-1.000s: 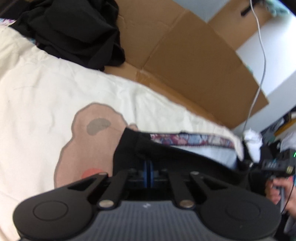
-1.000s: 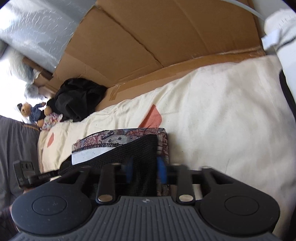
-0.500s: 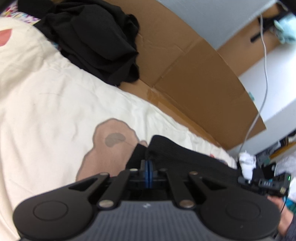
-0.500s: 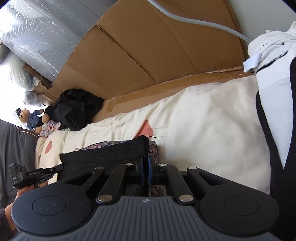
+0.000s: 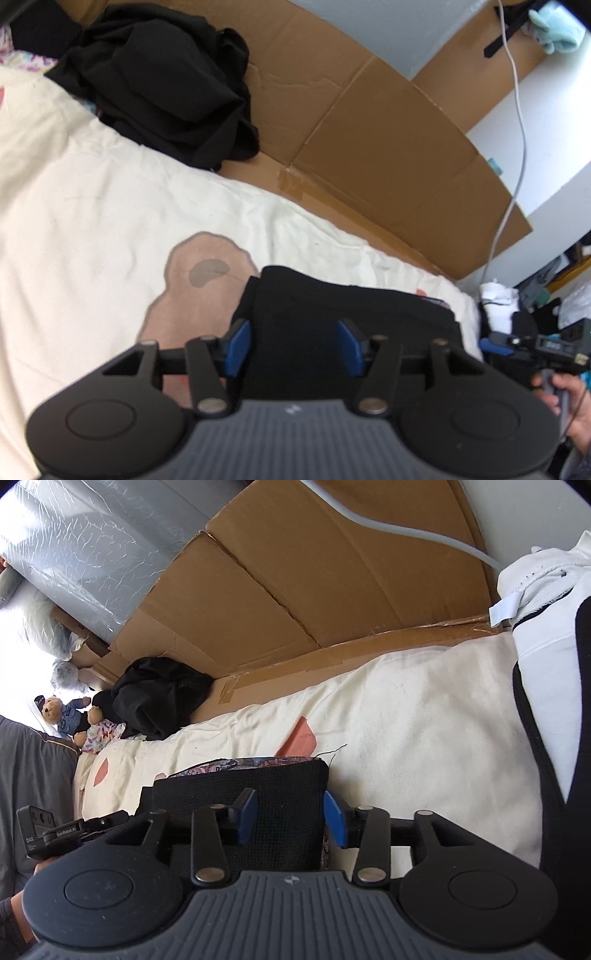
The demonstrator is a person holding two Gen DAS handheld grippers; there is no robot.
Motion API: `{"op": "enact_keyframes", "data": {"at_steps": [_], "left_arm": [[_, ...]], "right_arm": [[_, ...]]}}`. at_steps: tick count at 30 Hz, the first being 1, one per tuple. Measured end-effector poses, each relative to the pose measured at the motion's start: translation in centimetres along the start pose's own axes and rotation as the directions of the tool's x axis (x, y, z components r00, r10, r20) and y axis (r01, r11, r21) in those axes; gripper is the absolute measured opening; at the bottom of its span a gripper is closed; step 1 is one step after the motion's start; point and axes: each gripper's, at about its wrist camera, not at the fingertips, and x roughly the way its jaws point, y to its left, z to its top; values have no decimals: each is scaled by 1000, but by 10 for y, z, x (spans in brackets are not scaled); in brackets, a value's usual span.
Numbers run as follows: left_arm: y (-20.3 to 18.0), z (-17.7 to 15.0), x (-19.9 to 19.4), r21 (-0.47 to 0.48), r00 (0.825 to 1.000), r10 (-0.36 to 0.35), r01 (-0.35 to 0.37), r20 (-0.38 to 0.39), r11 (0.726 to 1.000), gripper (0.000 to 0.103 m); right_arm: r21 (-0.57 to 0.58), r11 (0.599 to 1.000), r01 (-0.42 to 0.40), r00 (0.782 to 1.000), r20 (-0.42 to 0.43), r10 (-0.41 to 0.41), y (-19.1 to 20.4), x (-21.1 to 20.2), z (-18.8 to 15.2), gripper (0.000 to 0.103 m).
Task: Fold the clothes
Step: 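Open both grippers and release the folded trousers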
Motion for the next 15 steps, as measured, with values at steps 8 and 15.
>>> {"op": "enact_keyframes", "data": {"at_steps": [8,15], "left_arm": [[-26,4,-18,117,995,62,-71,76,991,67],[-30,-2,-11,193,992,107,-117,62,974,60]], "right_arm": [[-126,987,103,995,34,-99,16,-17,-2,49],[-69,990,127,992,36,-124,-2,-18,-3,49]]}}
